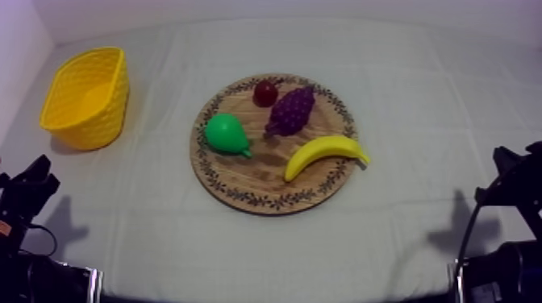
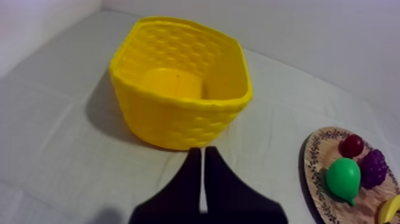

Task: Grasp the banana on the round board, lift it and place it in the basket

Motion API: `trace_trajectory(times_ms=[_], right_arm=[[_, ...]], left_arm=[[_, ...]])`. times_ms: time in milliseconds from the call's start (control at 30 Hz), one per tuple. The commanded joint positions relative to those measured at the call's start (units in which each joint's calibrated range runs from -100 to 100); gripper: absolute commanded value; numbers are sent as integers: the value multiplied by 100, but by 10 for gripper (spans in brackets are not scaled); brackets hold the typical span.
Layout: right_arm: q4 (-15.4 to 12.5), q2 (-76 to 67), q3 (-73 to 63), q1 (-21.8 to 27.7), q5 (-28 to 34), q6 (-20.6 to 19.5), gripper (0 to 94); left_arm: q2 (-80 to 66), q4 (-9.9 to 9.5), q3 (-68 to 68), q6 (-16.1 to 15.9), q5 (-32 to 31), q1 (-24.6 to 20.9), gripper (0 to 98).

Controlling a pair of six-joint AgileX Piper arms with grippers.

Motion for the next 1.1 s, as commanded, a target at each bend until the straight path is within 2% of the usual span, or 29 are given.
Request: trace_trajectory(times_ms=[0,1067], right_arm=[[0,-4,-3,2,-1,6,6],[0,-4,-3,2,-1,1,6]], left_arm=[[1,1,-2,13,-2,18,1],[1,1,-2,-52,-2,-1,1]])
